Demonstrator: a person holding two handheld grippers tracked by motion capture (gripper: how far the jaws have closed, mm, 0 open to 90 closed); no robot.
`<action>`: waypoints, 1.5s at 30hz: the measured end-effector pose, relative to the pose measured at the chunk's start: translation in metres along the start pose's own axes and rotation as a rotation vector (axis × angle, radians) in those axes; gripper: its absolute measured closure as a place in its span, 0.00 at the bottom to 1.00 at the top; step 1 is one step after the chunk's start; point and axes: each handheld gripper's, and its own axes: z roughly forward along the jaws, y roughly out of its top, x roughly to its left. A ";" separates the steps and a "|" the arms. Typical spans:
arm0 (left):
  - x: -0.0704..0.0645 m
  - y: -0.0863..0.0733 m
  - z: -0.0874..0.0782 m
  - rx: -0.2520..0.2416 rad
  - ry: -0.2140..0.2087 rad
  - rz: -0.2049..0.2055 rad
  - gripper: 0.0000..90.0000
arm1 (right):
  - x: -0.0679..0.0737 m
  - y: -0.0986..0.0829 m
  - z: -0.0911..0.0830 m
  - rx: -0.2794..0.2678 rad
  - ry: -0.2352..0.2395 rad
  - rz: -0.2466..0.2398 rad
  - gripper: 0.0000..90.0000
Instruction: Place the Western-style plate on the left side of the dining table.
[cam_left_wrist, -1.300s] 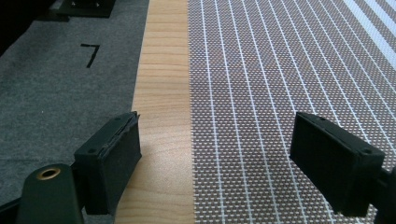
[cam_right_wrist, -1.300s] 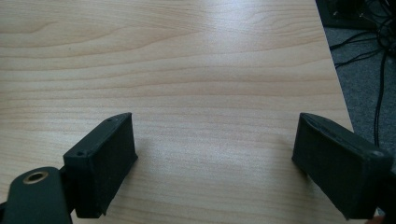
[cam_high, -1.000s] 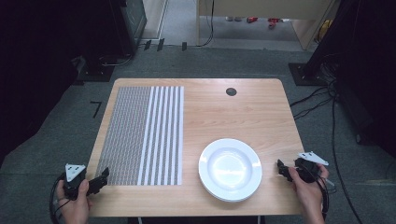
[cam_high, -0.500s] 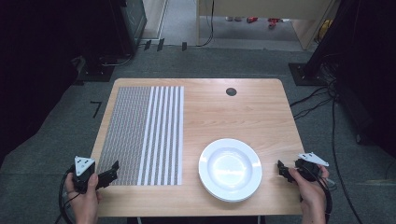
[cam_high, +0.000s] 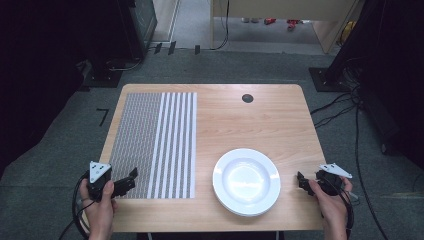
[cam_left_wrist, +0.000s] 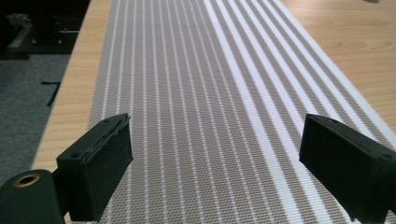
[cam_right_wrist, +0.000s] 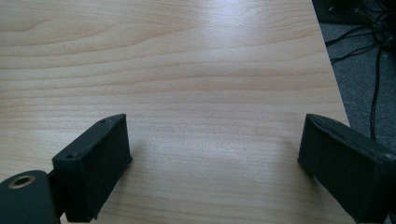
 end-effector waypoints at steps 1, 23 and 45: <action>-0.004 0.002 0.003 0.002 -0.003 -0.005 0.11 | 0.000 0.000 0.000 0.001 -0.003 0.003 0.09; -0.069 0.018 0.031 0.026 -0.103 0.021 0.11 | -0.001 0.002 0.003 0.012 -0.036 0.031 0.04; -0.112 0.015 0.046 0.050 -0.193 0.048 0.11 | 0.003 0.003 0.001 -0.004 -0.061 0.064 0.17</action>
